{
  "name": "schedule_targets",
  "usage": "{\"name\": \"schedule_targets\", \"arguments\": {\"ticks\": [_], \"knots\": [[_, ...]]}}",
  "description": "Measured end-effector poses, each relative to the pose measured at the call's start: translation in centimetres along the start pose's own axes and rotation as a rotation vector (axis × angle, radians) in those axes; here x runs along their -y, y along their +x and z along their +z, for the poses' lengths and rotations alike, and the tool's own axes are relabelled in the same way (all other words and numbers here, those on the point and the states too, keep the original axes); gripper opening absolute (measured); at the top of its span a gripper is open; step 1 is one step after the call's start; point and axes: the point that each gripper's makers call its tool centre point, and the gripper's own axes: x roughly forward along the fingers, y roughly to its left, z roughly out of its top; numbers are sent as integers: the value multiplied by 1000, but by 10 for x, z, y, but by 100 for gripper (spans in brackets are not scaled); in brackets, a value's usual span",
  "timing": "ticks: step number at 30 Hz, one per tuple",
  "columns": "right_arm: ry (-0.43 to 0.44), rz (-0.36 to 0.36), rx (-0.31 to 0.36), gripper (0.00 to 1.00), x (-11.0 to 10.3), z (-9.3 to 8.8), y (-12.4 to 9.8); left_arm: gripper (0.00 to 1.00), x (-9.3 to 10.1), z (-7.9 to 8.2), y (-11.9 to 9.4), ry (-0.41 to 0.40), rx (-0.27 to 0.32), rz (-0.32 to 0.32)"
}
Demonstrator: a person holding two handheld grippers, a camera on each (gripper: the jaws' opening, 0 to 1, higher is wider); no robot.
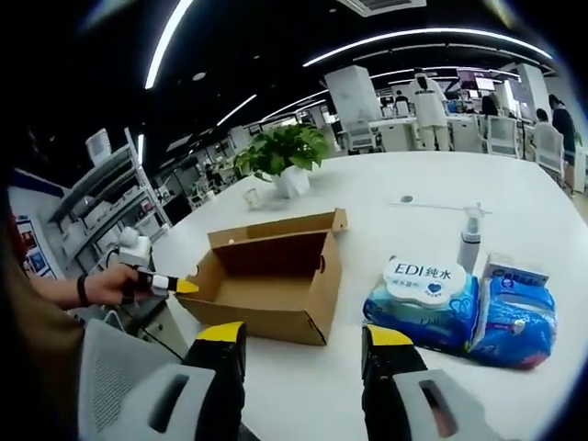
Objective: Operate the shoe box by opening the lid, removing the specified soft item, and placing it in the target area until the item is outside and the box remains undamaged.
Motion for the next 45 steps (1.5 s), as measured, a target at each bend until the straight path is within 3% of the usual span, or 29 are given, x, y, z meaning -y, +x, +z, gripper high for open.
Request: {"name": "schedule_targets", "arguments": {"ticks": [2, 5, 13, 16, 23, 27, 29, 33, 38, 43, 45], "knots": [[-1, -12, -13, 45, 2, -3, 0, 27, 1, 1, 3, -46, 4, -5], [12, -10, -7, 44, 0, -3, 1, 21, 2, 1, 5, -46, 7, 5], [-6, -22, -62, 43, 0, -8, 5, 16, -4, 4, 7, -143, 41, 85], [5, -46, -76, 37, 4, -8, 9, 14, -6, 5, 6, -151, 59, 110], [30, -47, -83, 37, 1, 1, 30, 11, -10, 8, 6, -149, 89, 155], [32, -84, -102, 32, 11, 11, 45, 10, -12, 10, 6, -134, 98, 159], [75, -116, -97, 31, 20, 21, 53, 10, -15, 11, 6, -136, 104, 165], [126, -123, -35, 31, 28, 53, 71, 9, -20, 13, 5, -147, 111, 179], [130, -124, -24, 33, 33, 80, 98, 8, -25, 15, 6, -151, 109, 179], [155, -140, -31, 33, 41, 96, 128, 8, -25, 15, 8, -152, 104, 181], [211, -165, -71, 33, 48, 92, 141, 8, -25, 15, 8, -146, 102, 182]]}}
